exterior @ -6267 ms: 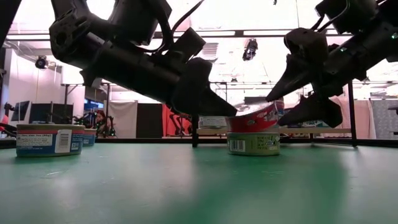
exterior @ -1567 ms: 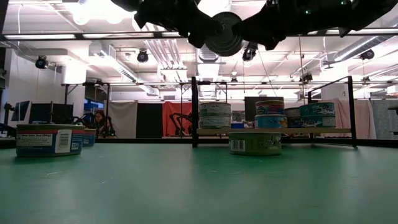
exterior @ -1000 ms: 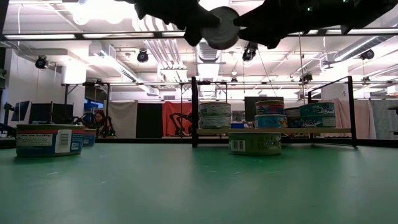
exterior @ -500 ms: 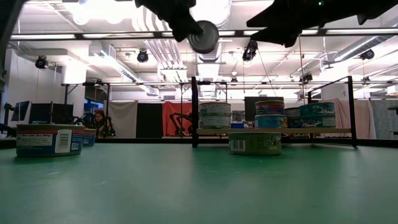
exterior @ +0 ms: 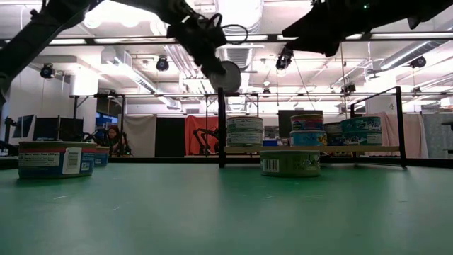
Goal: Stack canned seafood by type on shelf
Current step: Stack the red tuna can on top of the red tuna can on the shelf
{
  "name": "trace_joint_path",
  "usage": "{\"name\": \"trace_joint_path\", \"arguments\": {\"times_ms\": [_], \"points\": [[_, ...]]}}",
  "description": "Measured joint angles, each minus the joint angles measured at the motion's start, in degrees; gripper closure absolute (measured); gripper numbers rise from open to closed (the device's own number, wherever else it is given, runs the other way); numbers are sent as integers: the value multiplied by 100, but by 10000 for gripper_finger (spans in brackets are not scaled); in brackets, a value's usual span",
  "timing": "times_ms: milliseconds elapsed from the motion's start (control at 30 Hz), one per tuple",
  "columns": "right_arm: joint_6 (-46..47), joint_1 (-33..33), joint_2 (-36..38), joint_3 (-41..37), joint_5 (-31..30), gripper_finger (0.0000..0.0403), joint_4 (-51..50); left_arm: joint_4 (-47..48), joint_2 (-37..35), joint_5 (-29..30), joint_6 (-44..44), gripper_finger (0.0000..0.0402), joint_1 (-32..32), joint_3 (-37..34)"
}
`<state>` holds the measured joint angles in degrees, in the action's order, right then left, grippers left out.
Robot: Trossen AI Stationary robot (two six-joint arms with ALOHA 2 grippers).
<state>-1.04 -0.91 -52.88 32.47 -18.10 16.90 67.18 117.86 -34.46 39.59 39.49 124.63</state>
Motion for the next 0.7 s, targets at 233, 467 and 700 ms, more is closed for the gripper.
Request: {"name": "trace_joint_path", "arguments": {"times_ms": [233, 467, 700], "points": [[48, -26, -9, 0, -1, 124, 2, -50, -50, -408, -71, 282, 32, -326], [136, -26, -10, 0, -1, 131, 7, -193, -48, -584, -265, 282, -236, 89], [-674, -26, -306, -2, -488, 128, 190, -161, -52, -914, -136, 282, -950, 129]]}}
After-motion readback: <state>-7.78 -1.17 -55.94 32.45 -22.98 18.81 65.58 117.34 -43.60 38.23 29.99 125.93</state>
